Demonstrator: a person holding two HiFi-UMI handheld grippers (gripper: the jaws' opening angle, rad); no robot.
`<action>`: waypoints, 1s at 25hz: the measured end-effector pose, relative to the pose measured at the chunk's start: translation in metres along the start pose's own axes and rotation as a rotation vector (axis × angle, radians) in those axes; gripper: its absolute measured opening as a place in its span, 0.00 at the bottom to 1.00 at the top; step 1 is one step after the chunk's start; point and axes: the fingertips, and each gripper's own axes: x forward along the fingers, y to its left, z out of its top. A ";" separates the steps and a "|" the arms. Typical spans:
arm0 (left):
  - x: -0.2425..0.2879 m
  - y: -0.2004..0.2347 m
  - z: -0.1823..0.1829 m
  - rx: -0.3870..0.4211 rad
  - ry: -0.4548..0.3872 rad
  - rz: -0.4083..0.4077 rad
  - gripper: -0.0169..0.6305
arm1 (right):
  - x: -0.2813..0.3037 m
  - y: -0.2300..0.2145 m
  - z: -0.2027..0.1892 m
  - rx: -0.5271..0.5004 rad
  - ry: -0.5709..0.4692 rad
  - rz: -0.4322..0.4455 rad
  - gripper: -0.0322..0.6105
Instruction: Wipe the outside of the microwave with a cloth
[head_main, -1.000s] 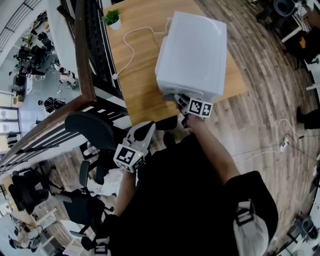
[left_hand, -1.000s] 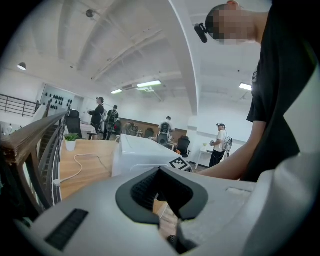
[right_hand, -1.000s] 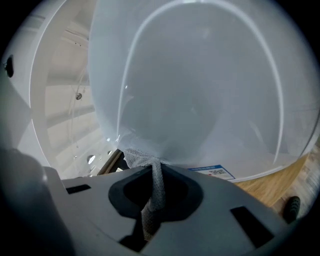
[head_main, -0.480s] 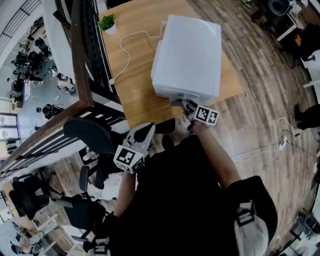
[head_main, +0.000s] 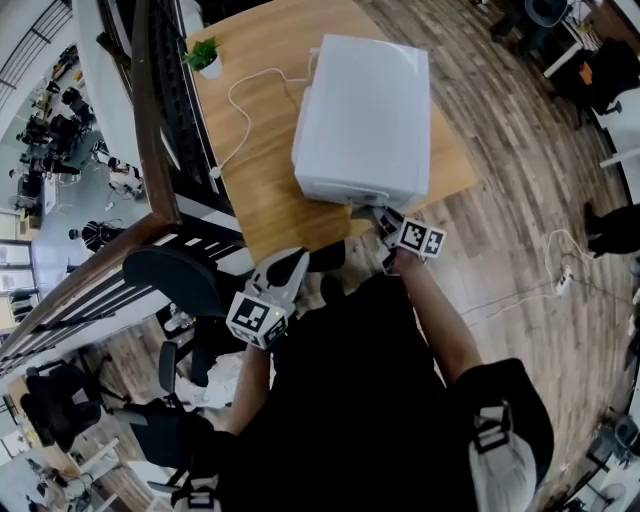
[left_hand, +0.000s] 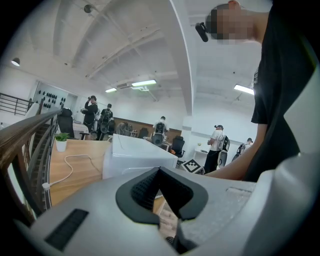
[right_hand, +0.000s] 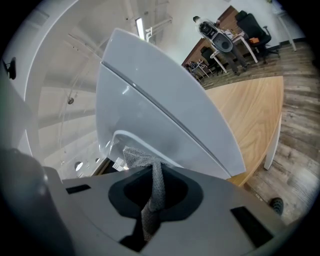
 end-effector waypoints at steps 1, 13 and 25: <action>0.001 0.000 0.000 0.000 -0.001 -0.003 0.03 | -0.002 -0.001 0.001 0.005 -0.002 -0.004 0.08; 0.002 -0.003 -0.001 -0.022 0.015 0.006 0.03 | -0.043 -0.033 0.021 0.128 -0.096 -0.057 0.08; 0.015 -0.014 0.000 -0.005 0.018 -0.029 0.03 | -0.058 -0.047 0.031 0.079 -0.094 -0.084 0.08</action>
